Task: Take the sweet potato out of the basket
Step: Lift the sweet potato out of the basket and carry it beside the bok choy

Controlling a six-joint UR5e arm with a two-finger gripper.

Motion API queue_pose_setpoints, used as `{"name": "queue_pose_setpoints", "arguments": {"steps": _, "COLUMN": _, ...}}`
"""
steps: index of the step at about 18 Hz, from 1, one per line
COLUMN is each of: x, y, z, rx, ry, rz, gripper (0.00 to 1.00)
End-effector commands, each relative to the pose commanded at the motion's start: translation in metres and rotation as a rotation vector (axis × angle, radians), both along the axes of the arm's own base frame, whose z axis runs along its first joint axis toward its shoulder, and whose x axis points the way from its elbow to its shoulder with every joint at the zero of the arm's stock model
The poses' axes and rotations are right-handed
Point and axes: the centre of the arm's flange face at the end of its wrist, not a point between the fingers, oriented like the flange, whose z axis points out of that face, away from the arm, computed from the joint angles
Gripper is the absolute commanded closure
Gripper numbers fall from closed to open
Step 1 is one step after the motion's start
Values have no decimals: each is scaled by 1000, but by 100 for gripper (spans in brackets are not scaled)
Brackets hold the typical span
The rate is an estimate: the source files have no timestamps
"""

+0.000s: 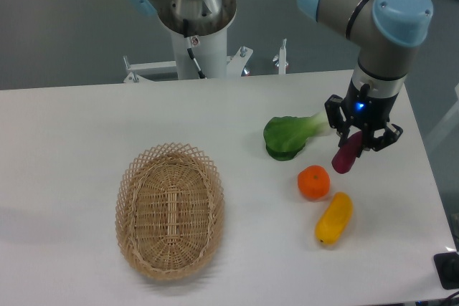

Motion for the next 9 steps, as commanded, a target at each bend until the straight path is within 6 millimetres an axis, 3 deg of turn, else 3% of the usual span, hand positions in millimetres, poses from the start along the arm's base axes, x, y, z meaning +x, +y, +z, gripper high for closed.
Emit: {"name": "queue_pose_setpoints", "arguments": {"steps": 9, "x": 2, "y": 1, "z": 2, "rx": 2, "ry": 2, "rz": 3, "gripper": 88}}
